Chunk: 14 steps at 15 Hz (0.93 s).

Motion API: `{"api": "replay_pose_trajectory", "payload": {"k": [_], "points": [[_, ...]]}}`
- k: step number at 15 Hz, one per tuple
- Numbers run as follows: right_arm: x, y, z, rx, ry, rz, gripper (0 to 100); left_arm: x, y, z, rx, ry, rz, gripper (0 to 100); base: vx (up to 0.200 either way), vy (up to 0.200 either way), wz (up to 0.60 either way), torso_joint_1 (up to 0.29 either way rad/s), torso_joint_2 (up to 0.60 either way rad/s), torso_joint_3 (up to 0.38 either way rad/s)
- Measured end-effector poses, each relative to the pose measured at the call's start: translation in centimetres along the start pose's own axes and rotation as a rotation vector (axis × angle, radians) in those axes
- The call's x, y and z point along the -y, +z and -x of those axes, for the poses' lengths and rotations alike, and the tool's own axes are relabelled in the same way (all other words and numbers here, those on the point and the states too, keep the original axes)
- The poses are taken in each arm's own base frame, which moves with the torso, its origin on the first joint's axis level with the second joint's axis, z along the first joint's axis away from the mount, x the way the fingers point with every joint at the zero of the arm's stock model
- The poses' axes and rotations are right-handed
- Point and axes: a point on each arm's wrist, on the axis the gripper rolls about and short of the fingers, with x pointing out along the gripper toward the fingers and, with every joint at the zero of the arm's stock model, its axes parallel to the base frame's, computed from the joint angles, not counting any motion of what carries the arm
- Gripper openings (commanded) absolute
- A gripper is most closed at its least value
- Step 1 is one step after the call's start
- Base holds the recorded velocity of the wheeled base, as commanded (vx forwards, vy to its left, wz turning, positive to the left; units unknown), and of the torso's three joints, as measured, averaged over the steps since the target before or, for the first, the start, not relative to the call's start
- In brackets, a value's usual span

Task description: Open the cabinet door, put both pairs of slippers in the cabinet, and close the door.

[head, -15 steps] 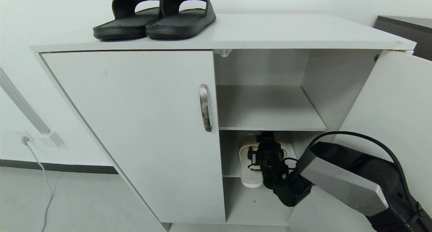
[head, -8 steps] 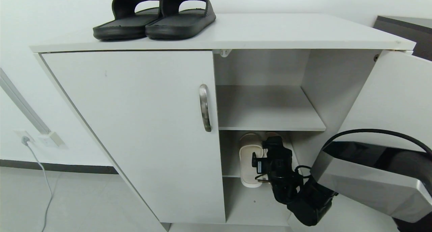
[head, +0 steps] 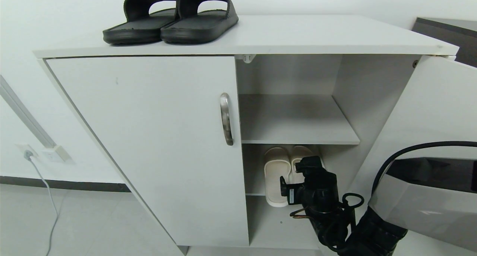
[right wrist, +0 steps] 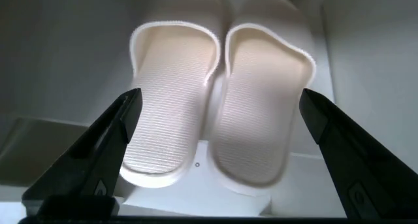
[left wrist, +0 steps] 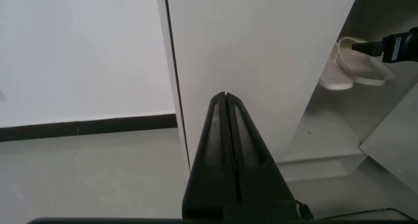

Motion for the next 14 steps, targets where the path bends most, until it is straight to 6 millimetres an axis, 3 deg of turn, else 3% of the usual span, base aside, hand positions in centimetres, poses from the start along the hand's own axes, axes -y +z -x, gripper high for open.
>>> {"api": "replay_pose_trajectory", "payload": {"k": [3, 10, 14], "points": [[-0.06, 0.05, 0.1, 0.001, 0.003, 0.0, 100, 0.0, 0.0, 0.0, 0.0, 0.0, 0.0, 0, 0.0, 0.0, 0.0, 0.0, 0.0, 0.0], [0.04, -0.12, 0.19, -0.003, 0.001, 0.003, 100, 0.0, 0.01, 0.0, 0.001, -0.001, 0.0, 0, -0.2, 0.0, 0.0, 0.002, 0.0, 0.003], [0.08, -0.34, 0.18, -0.005, 0.002, 0.005, 100, 0.0, 0.01, 0.0, 0.001, -0.001, -0.003, 0, 0.0, 0.0, 0.0, 0.0, 0.0, 0.0]]}}
